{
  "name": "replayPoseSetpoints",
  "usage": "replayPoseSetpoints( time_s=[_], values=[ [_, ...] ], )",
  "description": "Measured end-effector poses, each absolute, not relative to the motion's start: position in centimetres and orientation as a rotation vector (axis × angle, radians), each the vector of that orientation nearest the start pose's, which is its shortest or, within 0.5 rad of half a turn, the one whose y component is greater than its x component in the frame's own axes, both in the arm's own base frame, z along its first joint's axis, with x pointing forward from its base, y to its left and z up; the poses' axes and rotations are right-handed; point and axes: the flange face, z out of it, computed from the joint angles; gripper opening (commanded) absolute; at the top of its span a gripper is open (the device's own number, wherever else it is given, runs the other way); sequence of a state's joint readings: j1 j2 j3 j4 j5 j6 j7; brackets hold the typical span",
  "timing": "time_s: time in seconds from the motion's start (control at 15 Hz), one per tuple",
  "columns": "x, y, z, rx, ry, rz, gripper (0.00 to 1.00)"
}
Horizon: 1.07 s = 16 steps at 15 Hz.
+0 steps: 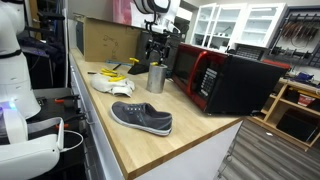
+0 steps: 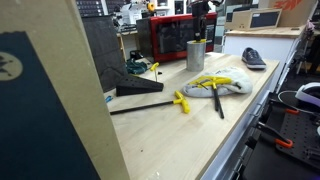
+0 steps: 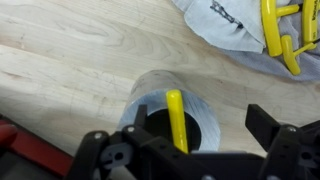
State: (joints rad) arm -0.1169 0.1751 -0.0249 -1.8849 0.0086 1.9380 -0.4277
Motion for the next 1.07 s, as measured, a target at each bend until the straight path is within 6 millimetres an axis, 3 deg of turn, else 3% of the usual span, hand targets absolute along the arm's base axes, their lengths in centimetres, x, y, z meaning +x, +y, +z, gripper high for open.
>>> replayPoseSetpoints(
  time_s=[0.07, 0.2, 0.73, 1.07],
  values=[
    [58.3, -8.2, 40.3, -3.068, -0.436, 0.182, 0.66],
    [58.4, -8.3, 40.1, -3.069, -0.435, 0.178, 0.62],
    [58.9, -9.5, 40.7, -3.091, -0.406, 0.109, 0.01],
    [59.0, -9.2, 40.7, -3.092, -0.419, 0.098, 0.04]
  ],
)
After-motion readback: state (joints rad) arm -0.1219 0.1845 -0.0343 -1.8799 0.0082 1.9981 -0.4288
